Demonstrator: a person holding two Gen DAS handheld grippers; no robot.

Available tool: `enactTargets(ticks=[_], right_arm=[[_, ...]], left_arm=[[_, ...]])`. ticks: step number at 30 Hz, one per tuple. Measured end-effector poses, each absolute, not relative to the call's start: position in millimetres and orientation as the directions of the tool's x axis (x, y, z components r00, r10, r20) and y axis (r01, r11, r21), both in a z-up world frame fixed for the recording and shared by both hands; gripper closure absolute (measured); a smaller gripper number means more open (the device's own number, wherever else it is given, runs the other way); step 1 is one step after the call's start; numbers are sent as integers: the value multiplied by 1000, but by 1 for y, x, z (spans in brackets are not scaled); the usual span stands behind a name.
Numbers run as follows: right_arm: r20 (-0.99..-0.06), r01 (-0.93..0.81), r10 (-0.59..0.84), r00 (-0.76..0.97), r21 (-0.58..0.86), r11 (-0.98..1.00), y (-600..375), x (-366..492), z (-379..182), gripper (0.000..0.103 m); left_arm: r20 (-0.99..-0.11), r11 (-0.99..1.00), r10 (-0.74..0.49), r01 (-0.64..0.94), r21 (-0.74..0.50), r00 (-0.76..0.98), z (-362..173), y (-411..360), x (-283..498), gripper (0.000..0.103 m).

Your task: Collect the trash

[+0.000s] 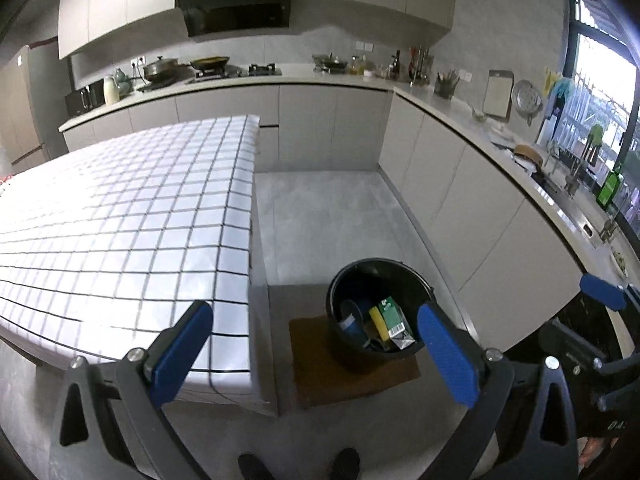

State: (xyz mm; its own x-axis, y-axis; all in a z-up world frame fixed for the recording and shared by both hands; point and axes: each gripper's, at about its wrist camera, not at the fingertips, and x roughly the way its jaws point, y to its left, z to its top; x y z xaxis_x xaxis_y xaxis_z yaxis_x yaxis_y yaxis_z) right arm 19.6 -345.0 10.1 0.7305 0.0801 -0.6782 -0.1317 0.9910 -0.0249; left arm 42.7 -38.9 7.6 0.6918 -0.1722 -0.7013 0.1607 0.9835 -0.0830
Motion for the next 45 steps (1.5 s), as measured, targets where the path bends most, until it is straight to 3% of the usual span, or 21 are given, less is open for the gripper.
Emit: enactTargets(ticks=[10, 45], right_arm=[[-631, -117, 71, 773, -32, 993, -337, 12, 32, 0], [-632, -129, 74, 771, -41, 991, -335, 7, 35, 0]], left_arm=[[-665, 987, -156, 146, -71, 730, 13, -28, 41, 0], [-660, 987, -158, 146, -74, 734, 18, -31, 29, 0]])
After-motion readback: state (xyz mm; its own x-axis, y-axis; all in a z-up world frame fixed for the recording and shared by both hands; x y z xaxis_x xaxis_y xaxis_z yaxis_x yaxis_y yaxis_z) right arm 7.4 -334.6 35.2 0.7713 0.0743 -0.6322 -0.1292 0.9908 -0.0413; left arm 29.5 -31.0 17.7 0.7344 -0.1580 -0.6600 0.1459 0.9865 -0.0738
